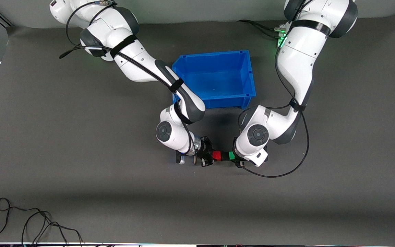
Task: Attach green and red cubes to black cube
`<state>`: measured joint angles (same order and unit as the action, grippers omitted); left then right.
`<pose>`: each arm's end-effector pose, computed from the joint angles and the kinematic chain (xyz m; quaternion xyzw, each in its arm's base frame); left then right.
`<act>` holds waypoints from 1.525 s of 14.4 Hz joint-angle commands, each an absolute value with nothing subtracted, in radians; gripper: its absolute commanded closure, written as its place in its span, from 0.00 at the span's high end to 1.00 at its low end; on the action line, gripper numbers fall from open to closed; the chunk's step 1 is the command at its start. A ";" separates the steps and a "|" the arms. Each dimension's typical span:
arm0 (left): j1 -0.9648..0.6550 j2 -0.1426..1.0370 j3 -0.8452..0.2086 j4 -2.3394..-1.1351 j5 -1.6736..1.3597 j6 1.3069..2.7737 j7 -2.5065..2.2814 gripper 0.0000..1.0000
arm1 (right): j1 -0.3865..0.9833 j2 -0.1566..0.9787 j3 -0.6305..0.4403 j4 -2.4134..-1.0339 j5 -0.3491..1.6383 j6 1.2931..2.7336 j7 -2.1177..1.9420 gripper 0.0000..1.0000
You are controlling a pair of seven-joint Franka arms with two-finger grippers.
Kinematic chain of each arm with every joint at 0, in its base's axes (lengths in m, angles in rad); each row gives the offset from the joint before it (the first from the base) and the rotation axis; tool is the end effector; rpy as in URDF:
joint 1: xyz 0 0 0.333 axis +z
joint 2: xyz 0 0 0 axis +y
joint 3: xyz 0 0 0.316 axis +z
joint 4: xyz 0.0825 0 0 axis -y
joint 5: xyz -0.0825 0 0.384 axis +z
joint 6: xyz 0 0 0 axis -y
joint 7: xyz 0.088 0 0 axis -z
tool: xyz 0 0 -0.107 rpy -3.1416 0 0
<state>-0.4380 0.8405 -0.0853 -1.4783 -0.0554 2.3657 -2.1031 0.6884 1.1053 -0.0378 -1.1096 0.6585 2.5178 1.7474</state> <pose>0.6298 -0.3517 0.1805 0.6781 0.7328 -0.0433 0.0367 0.6262 0.4831 0.1596 -0.6894 0.6774 0.1450 0.2117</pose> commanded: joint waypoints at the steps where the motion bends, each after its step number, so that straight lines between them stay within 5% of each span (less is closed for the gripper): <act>1: -0.457 0.854 -0.075 -1.445 -0.049 2.350 -2.115 0.39 | 0.707 1.126 -0.046 -1.084 0.669 2.531 1.769 0.45; 2: -0.457 0.854 -0.075 -1.445 -0.049 2.353 -2.114 0.58 | 0.707 1.126 -0.046 -1.086 0.675 2.531 1.770 0.67; 3: -0.457 0.854 -0.075 -1.442 -0.049 2.355 -2.117 0.89 | 0.707 1.126 -0.046 -1.086 0.673 2.531 1.770 0.81; 4: -0.457 0.854 -0.075 -1.440 -0.051 2.352 -2.118 1.00 | 0.709 1.124 -0.046 -1.085 0.667 2.533 1.769 1.00; 9: -0.457 0.845 -0.074 -1.433 -0.044 2.320 -2.118 1.00 | 0.687 1.066 -0.054 -1.086 0.667 2.517 1.759 1.00; 13: -0.439 0.812 -0.066 -1.385 0.049 2.146 -2.105 1.00 | 0.585 0.994 -0.058 -1.088 0.657 2.318 1.737 1.00; 22: -0.232 0.384 -0.071 -1.544 0.034 1.836 -1.360 1.00 | 0.333 0.737 -0.081 -1.235 0.552 1.889 1.390 1.00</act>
<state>-0.2783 0.5312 -0.0658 -1.4073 0.0379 1.8379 -1.5454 0.3659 0.8387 -0.0789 -1.1324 0.5653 1.9501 1.4795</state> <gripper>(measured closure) 0.000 0.000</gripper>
